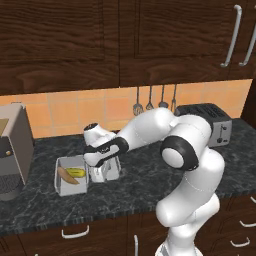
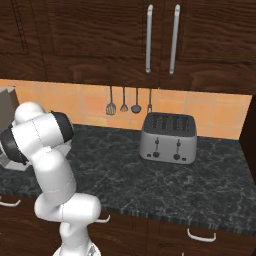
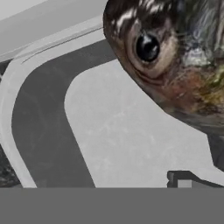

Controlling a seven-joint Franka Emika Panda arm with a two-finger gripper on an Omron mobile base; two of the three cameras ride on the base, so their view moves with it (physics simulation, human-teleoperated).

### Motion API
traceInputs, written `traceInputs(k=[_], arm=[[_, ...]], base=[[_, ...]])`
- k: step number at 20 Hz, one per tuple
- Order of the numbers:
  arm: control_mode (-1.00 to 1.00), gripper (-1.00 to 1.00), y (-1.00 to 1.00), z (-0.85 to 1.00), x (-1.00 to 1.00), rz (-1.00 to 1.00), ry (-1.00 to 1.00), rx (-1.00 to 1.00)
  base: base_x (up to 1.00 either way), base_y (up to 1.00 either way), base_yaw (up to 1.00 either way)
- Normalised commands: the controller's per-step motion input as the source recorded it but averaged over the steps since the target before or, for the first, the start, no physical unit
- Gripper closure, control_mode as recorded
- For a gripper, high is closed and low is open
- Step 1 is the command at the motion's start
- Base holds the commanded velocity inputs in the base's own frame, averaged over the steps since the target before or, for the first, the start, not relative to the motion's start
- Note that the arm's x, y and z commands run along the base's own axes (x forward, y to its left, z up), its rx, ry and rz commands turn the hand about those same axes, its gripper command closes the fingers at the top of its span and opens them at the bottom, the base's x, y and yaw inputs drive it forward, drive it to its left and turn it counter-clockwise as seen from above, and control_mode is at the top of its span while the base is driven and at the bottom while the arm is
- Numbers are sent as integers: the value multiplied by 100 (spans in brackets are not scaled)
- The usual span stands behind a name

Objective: Take the meat container that has the fish and place it on the second highest rack of the freezer. Then take the vegetable container that has the sweet potato and cucumber and place it on the highest rack of the freezer.

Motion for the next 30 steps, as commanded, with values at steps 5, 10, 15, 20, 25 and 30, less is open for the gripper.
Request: traceInputs(k=[5,10,15,20,25,30], arm=[[-100,-100,0,0,0,0,-2,0],[-100,100,0,0,0,0,0,0],[-100,100,0,0,0,0,0,0],[-100,100,-1,5,-6,0,-4,0],[-100,100,-30,73,-50,0,-6,0],[-100,100,-78,82,-52,0,0,1]], base=[[0,0,0],[0,0,0],[0,0,0],[0,0,0],[0,0,0],[0,0,0]])
